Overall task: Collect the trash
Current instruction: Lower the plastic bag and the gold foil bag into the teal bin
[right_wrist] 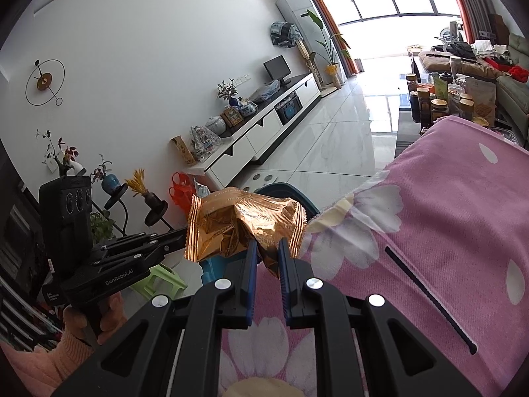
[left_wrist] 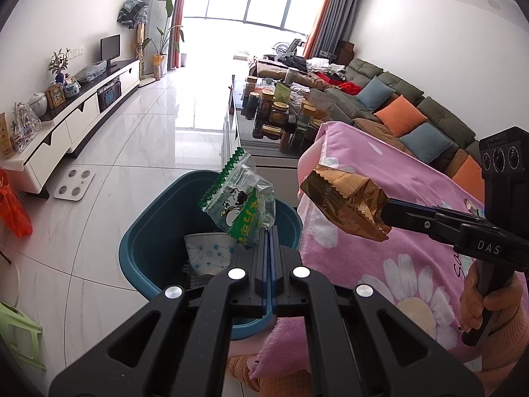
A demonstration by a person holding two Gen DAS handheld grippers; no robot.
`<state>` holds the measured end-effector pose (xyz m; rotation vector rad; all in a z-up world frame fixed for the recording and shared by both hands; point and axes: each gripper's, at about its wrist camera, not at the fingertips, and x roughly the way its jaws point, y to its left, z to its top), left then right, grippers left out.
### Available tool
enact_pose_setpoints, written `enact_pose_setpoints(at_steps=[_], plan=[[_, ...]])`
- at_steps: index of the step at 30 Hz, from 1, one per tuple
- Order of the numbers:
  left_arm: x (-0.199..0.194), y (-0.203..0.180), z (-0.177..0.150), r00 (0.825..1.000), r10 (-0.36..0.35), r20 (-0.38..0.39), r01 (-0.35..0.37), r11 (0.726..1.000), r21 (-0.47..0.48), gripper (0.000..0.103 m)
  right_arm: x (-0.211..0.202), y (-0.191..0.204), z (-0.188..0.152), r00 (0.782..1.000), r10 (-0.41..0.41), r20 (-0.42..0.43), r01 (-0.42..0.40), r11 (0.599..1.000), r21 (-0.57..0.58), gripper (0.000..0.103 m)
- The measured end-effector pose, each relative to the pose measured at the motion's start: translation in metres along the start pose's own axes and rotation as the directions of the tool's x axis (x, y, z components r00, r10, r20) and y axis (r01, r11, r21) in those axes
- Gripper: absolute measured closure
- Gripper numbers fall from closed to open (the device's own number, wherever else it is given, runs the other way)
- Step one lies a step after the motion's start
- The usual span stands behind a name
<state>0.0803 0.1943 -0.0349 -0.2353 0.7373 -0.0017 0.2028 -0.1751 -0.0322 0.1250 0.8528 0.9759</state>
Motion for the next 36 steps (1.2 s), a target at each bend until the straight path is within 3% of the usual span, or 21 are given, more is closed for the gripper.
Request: enact_pose_setpoints(at_steps=[36], plan=[[0.03,0.03,-0.006,0.998,0.044,-0.049,-0.046,0.998,-0.047,0.102,0.047,0.018,0.012,0.997,-0.033,-0.07,0.03,0.999,-0.041,0.091]])
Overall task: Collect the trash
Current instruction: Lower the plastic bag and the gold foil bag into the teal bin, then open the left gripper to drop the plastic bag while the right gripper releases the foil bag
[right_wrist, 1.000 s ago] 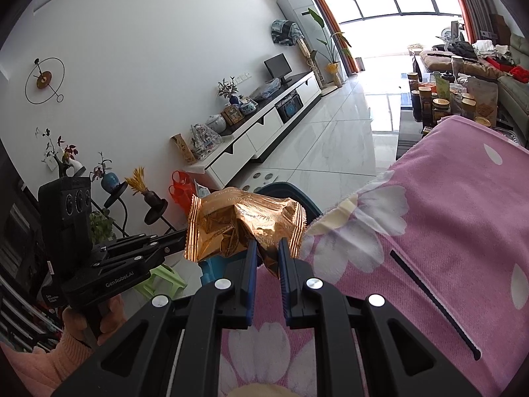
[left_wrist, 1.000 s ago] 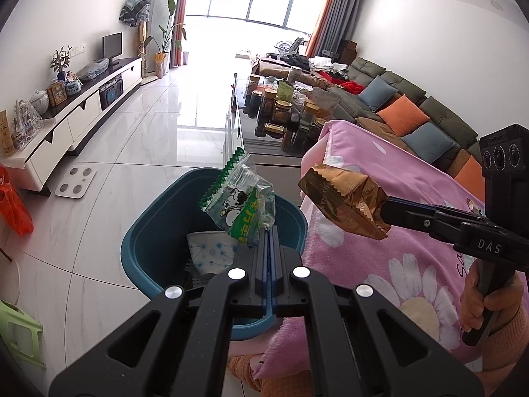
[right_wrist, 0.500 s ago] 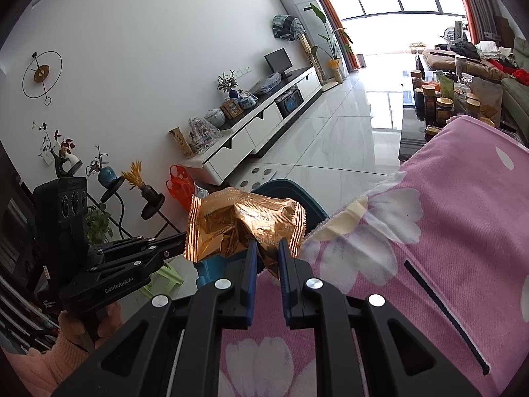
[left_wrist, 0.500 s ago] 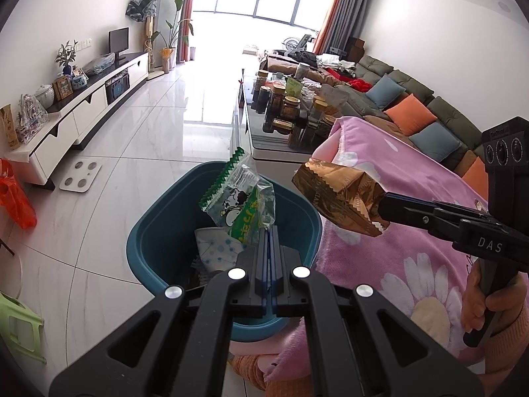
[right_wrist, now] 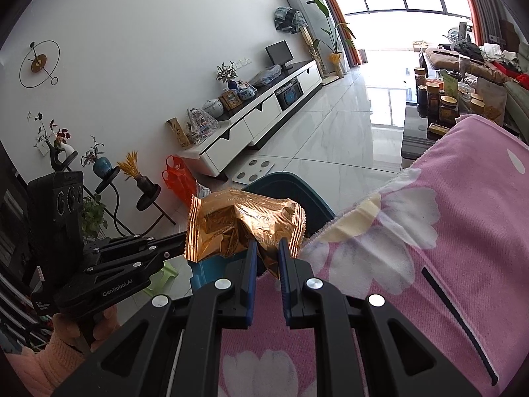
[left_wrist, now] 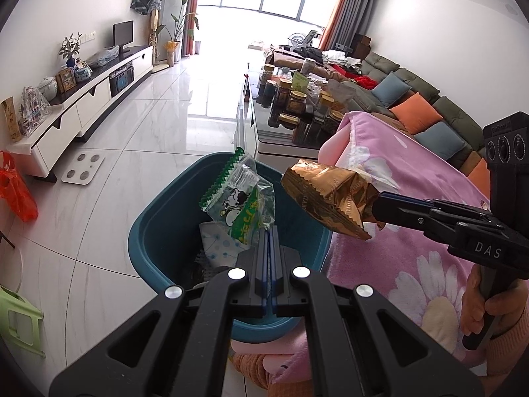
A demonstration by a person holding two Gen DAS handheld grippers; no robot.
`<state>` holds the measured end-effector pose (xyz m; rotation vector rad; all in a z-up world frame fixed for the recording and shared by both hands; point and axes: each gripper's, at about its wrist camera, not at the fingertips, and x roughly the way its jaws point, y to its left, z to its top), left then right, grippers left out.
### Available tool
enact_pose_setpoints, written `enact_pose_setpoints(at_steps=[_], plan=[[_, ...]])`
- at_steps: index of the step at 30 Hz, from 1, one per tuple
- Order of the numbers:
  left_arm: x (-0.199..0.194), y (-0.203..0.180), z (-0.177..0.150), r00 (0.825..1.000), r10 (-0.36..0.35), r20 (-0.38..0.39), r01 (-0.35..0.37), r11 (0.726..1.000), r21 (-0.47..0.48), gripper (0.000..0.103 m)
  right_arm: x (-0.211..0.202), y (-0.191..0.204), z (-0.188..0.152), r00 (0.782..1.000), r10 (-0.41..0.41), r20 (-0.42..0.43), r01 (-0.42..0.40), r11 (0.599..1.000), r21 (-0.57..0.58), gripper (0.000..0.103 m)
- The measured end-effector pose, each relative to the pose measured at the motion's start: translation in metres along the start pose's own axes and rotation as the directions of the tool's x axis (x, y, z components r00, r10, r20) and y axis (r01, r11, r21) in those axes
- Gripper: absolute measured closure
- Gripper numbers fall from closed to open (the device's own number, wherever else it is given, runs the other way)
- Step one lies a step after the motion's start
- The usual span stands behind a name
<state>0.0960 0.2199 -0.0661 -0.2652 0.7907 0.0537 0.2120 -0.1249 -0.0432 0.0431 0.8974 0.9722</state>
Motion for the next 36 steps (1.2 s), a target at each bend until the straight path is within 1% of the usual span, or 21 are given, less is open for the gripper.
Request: enact_pose_setpoints(at_steps=[15,22,25,27,29,31,34,36], plan=[[0.016,0.01,-0.004,1.0,0.006,-0.03,-0.007,1.0,-0.029,0.101,0.023,0.016,0.008,0.999,-0.018,-0.042,0.017,0.999,-0.03,0.091],[0.033,0.017,-0.005,0.998,-0.007,-0.061,0.003,0.998,-0.066,0.1,0.039,0.021,0.011,0.997,-0.037,-0.071,0.035,0.999,-0.031,0.089],[0.039,0.021,-0.007,0.997,-0.009,-0.075,0.003,0.997,-0.083,0.096,0.042,0.02,0.01,0.996,-0.042,-0.08,0.04,0.999,-0.021,0.08],[0.041,0.022,-0.008,0.997,-0.008,-0.076,0.001,0.996,-0.089,0.093,0.041,0.019,0.01,0.996,-0.041,-0.076,0.04,0.999,-0.02,0.08],[0.04,0.022,-0.009,0.997,-0.008,-0.07,0.002,0.996,-0.09,0.091,0.038,0.017,0.009,0.997,-0.042,-0.071,0.041,0.999,-0.015,0.078],[0.036,0.021,-0.009,0.998,-0.007,-0.061,0.002,0.996,-0.086,0.087,0.036,0.015,0.008,0.997,-0.041,-0.067,0.04,0.999,-0.011,0.077],[0.027,0.017,-0.01,0.999,0.001,-0.037,-0.004,0.997,-0.073,0.078,0.029,0.011,0.006,0.998,-0.035,-0.059,0.035,0.999,-0.003,0.077],[0.018,0.013,-0.01,1.0,0.004,-0.012,-0.005,0.998,-0.064,0.067,0.023,0.01,0.002,0.998,-0.03,-0.051,0.03,1.0,-0.002,0.077]])
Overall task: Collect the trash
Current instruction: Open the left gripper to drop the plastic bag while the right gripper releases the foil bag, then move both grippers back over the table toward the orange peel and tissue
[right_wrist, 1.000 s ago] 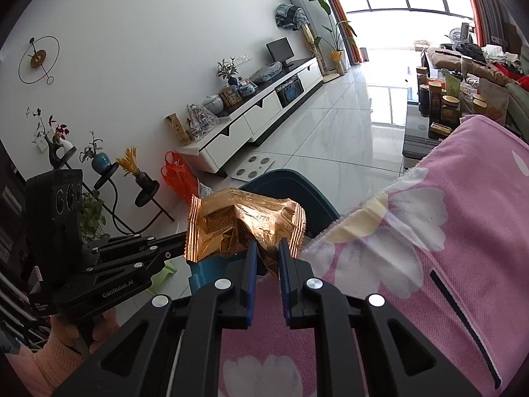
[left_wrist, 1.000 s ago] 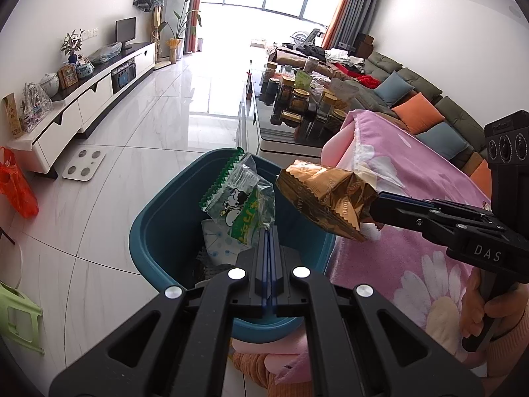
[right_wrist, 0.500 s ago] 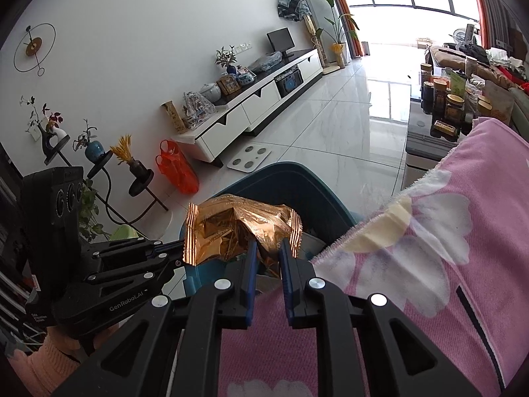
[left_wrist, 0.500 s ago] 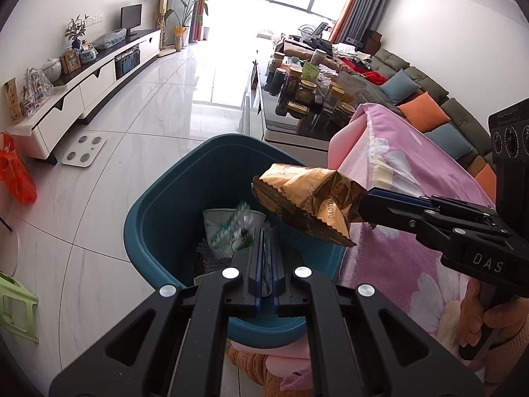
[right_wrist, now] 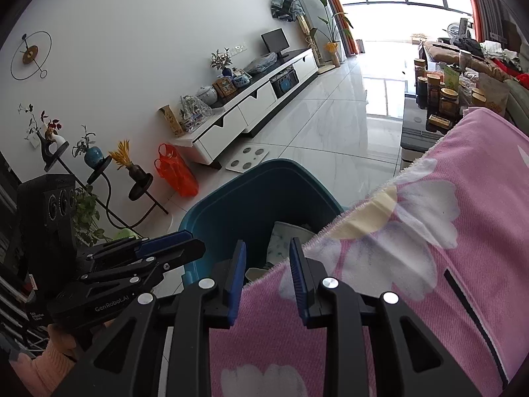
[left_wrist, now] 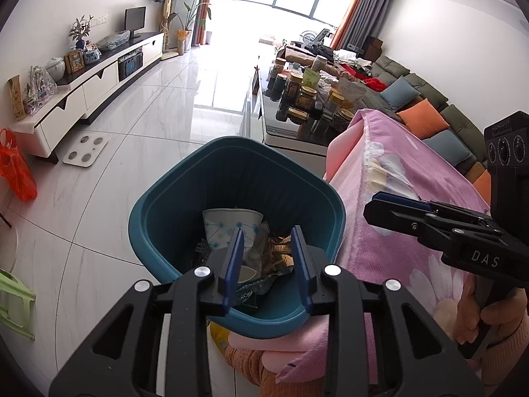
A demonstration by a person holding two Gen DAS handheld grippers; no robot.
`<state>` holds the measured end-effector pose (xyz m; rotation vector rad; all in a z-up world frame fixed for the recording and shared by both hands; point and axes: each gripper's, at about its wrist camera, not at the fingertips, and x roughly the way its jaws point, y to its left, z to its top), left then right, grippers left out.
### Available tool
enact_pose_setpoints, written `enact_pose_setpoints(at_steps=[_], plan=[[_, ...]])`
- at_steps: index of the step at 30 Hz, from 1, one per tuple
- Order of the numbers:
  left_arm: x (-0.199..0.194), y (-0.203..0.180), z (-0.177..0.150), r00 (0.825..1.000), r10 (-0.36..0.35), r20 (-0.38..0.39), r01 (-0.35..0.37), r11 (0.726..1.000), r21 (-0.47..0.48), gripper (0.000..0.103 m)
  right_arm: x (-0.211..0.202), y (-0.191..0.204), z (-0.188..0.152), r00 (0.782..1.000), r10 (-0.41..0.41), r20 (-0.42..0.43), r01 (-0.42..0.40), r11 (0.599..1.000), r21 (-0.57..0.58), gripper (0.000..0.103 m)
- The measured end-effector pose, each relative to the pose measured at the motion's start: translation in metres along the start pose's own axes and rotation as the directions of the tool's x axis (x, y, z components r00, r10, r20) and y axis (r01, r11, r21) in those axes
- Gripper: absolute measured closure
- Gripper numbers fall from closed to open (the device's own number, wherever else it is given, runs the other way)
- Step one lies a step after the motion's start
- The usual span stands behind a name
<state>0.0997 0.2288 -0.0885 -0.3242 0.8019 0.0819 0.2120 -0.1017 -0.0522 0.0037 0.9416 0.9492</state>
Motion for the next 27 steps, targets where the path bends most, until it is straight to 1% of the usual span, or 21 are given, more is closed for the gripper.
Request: enact_pose_setpoints(at_steps=[1,2,4,6,7,9,13,14,18,20,23,27], plan=[[-0.005,-0.002,-0.001,1.0,0.002,0.014,-0.002,1.0,0.008,0.065,-0.004,-0.001,-0.002,1.0,0.004,0.005,-0.004,1.0,0.001,0.076],[-0.01,-0.006,-0.001,1.0,0.004,0.028,-0.005,1.0,0.019,0.063,-0.008,-0.001,-0.004,1.0,0.009,0.013,-0.009,1.0,0.003,0.073],[-0.019,-0.013,-0.002,0.999,0.003,0.049,-0.005,0.999,0.04,0.06,-0.018,-0.004,-0.008,1.0,0.014,0.027,-0.014,1.0,0.006,0.071],[-0.031,-0.02,-0.004,0.997,0.003,0.075,-0.008,0.998,0.065,0.045,-0.03,-0.007,-0.013,0.999,0.01,0.043,-0.01,1.0,0.005,0.07],[-0.036,-0.025,-0.005,0.996,-0.001,0.09,-0.006,0.997,0.078,0.042,-0.036,-0.008,-0.016,0.999,0.008,0.052,-0.009,1.0,0.005,0.068],[-0.045,-0.037,-0.007,0.994,-0.015,0.111,0.004,0.995,0.103,0.03,-0.051,-0.012,-0.022,0.997,0.007,0.077,-0.008,1.0,0.01,0.063],[-0.06,-0.061,-0.015,0.989,-0.054,0.138,0.033,0.987,0.155,0.017,-0.082,-0.023,-0.038,0.992,-0.02,0.126,0.017,1.0,0.024,0.053],[-0.062,-0.069,-0.018,0.987,-0.07,0.142,0.046,0.985,0.166,0.011,-0.091,-0.026,-0.043,0.99,-0.034,0.138,0.03,0.999,0.027,0.051],[-0.066,-0.101,-0.031,0.979,-0.147,0.143,0.112,0.967,0.229,0.006,-0.13,-0.043,-0.066,0.977,-0.099,0.189,0.091,0.995,0.052,0.047],[-0.065,-0.12,-0.037,0.974,-0.186,0.129,0.147,0.953,0.264,0.006,-0.15,-0.053,-0.079,0.968,-0.138,0.208,0.123,0.989,0.081,0.047],[-0.061,-0.152,-0.045,0.965,-0.245,0.092,0.205,0.925,0.319,0.006,-0.178,-0.072,-0.101,0.951,-0.211,0.226,0.185,0.974,0.133,0.047],[-0.053,-0.194,-0.056,0.947,-0.32,0.03,0.285,0.88,0.38,0.006,-0.214,-0.098,-0.126,0.922,-0.302,0.243,0.251,0.943,0.217,0.047]])
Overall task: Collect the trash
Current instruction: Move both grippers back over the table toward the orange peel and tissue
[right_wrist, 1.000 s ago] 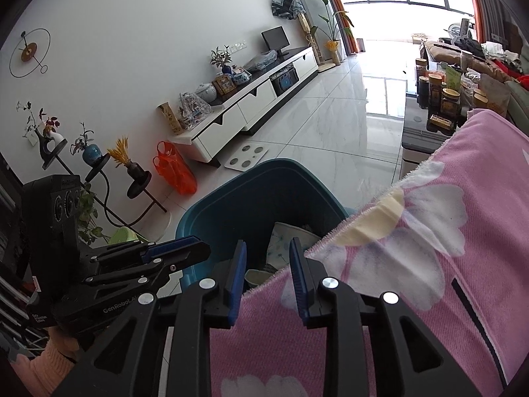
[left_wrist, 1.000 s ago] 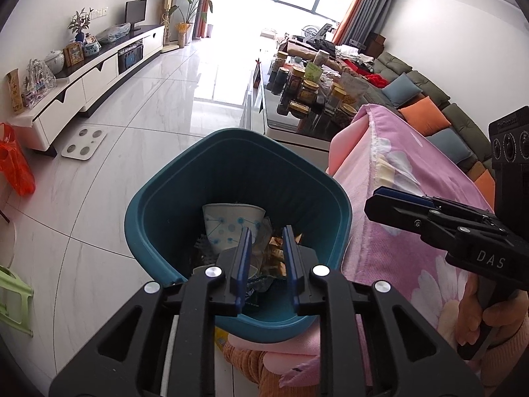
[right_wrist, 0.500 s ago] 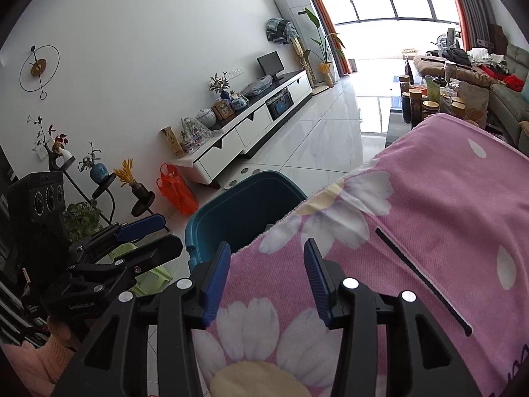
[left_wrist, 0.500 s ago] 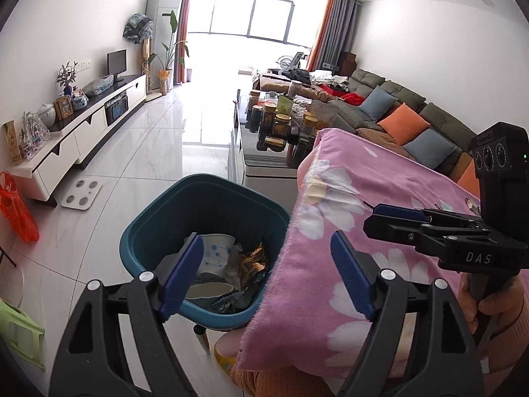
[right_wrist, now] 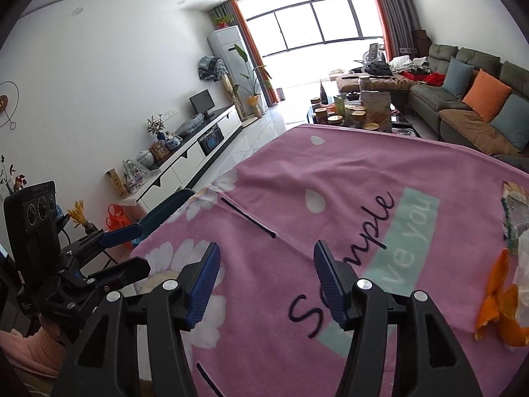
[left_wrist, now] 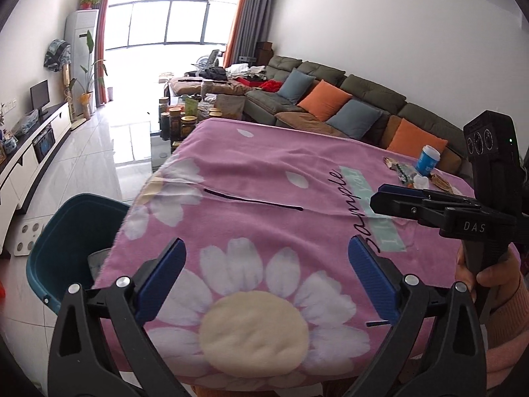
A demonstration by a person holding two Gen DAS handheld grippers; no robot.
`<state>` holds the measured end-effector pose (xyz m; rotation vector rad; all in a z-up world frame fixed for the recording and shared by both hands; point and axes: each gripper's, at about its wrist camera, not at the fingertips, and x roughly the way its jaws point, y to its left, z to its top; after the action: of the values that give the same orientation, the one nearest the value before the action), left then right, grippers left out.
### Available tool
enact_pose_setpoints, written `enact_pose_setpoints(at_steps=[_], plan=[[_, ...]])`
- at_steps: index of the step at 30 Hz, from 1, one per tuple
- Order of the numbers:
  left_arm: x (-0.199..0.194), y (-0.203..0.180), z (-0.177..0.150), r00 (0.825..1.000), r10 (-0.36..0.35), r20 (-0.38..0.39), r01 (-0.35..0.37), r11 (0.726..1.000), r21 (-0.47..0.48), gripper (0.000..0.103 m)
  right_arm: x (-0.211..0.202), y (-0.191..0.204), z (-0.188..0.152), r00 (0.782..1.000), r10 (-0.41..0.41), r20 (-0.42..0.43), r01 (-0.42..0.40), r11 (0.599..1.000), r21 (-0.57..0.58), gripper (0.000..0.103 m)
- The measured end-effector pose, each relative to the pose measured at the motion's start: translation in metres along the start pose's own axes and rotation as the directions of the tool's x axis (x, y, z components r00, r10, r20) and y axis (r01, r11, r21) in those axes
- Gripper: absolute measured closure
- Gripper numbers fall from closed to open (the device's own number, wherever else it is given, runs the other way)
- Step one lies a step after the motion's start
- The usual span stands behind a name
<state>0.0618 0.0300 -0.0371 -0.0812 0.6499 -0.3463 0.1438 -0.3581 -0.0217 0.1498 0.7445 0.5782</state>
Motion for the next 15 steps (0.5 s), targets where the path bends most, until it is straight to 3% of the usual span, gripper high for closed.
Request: enact_pose_setpoints(at_steps=[6,15], plan=[[0.032,-0.06,0.007,0.992,-0.116,-0.049,0.119,0.989,0.087,0.007,-0.046,-0.056,-0.013,0.989,-0.139,0.055,0.134,0.987,0.085,0.047],[0.081,-0.146,0.009,0.958,-0.239,-0.159,0.267,0.944,0.191,0.018,-0.093,-0.131,-0.027,0.949,-0.299,0.101,0.272,0.937,0.217,0.047]])
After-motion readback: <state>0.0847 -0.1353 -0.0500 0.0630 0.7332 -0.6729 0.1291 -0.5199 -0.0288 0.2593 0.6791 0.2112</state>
